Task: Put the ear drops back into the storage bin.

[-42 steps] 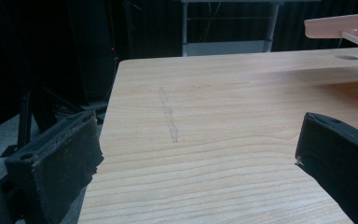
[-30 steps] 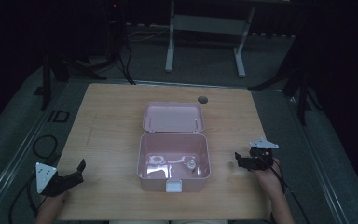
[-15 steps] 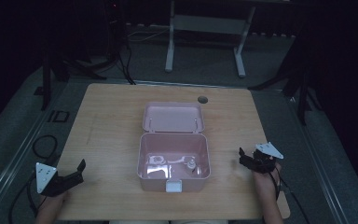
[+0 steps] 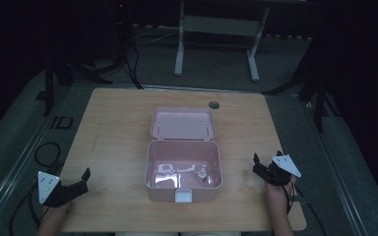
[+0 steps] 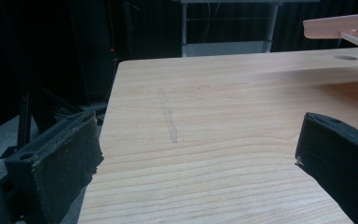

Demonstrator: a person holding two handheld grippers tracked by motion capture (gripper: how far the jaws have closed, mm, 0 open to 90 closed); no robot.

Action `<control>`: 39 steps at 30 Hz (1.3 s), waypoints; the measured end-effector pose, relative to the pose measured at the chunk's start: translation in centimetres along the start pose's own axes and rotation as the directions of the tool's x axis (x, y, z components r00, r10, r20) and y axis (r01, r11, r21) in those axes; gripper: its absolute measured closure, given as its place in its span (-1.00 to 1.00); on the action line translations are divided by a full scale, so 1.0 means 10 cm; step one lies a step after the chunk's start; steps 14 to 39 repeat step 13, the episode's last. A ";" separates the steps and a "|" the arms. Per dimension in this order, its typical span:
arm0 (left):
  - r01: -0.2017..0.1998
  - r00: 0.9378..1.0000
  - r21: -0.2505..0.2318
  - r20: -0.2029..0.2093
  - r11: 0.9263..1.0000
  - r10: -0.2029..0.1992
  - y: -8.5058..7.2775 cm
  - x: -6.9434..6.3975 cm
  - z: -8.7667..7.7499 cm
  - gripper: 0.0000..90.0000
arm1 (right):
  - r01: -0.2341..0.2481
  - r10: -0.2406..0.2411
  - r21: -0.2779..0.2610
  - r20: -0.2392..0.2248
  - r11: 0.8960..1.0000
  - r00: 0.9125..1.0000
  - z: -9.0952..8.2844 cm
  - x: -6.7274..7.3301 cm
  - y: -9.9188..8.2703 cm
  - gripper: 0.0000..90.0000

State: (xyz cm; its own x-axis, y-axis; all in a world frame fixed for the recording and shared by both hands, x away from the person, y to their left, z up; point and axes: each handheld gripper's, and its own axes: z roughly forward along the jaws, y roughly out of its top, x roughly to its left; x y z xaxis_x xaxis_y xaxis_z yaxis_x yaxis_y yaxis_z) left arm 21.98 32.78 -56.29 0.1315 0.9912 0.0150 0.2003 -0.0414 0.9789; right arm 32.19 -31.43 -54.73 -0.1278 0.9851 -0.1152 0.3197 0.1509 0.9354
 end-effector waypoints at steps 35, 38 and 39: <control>0.001 1.000 0.000 0.000 1.000 -0.001 0.00 0.00 0.00 -0.99 | 0.003 -0.003 -0.016 0.003 1.000 1.000 0.00 0.00 0.01 -0.70; 0.001 1.000 0.000 0.000 1.000 -0.001 0.00 0.00 0.00 -0.99 | 0.003 -0.003 -0.016 0.003 1.000 1.000 0.00 0.00 0.01 -0.70; 0.001 1.000 0.000 0.000 1.000 -0.001 0.00 0.00 0.00 -0.99 | 0.003 -0.003 -0.016 0.003 1.000 1.000 0.00 0.00 0.01 -0.70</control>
